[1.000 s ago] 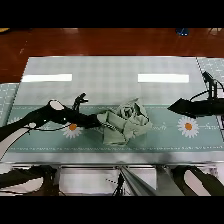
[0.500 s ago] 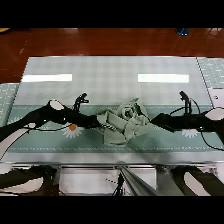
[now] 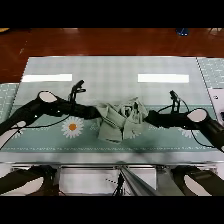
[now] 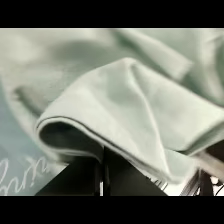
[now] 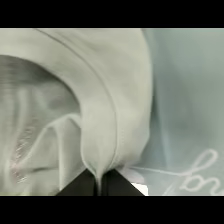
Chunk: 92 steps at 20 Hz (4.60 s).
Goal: Fold the shirts.
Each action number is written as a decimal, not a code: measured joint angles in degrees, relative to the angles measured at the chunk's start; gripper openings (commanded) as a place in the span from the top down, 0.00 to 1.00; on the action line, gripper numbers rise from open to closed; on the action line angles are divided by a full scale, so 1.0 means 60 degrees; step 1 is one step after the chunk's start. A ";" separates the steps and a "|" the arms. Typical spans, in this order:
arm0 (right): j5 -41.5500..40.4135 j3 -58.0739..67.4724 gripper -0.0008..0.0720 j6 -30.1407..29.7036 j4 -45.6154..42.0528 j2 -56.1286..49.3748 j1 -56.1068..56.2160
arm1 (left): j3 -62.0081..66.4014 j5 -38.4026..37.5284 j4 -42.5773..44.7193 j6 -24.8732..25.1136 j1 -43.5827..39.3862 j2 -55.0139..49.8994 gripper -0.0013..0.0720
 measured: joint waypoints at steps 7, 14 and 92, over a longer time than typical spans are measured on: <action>0.2047 0.3191 0.96 -0.0299 -0.1982 0.2674 -0.1311 | 0.2350 -0.0721 0.0022 -0.0007 0.1388 0.2433 0.95; 0.3060 0.6120 0.96 0.0361 -0.4277 0.4240 -0.2160 | 0.5584 -0.1086 0.1100 -0.1005 0.2849 0.4954 0.95; 0.5989 0.5978 0.22 -0.2153 -0.5202 -0.2153 -0.5351 | -0.1603 -0.1679 0.1818 -0.0484 0.3253 -0.1446 0.94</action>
